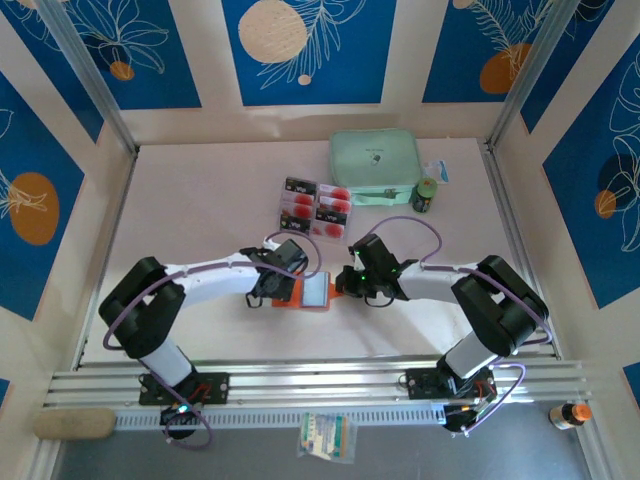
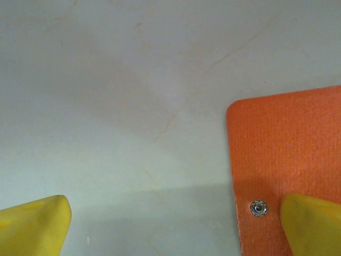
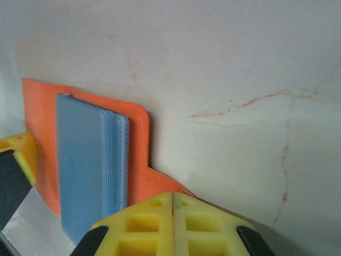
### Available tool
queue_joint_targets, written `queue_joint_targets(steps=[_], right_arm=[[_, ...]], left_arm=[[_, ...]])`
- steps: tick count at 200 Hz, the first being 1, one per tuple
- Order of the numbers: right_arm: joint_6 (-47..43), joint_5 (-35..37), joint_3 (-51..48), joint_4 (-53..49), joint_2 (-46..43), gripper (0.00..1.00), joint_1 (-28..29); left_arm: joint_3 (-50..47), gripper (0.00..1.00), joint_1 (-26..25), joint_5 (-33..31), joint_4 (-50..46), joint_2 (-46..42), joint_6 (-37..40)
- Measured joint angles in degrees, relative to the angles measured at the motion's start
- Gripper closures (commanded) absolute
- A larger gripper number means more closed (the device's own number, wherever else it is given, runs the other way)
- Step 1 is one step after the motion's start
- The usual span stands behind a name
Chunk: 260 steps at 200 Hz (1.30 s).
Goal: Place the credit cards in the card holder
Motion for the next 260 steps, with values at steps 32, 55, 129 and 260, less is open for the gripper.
queue_joint_targets(steps=[32, 55, 129, 260], right_arm=[[-0.9, -0.4, 0.0, 0.0, 0.0, 0.97, -0.5], [-2.0, -1.2, 0.0, -0.1, -0.7, 0.97, -0.9], [-4.0, -3.7, 3.3, -1.7, -3.3, 0.97, 1.5], [-3.8, -4.0, 4.8, -0.6, 1.0, 1.00, 5.0]], left_arm=[[0.0, 0.00, -0.1, 0.0, 0.2, 0.0, -0.2], [0.0, 0.00, -0.1, 0.0, 0.1, 0.0, -0.2], [0.0, 0.00, -1.3, 0.0, -0.1, -0.8, -1.0], [4.4, 0.00, -1.6, 2.6, -1.1, -3.4, -1.5]])
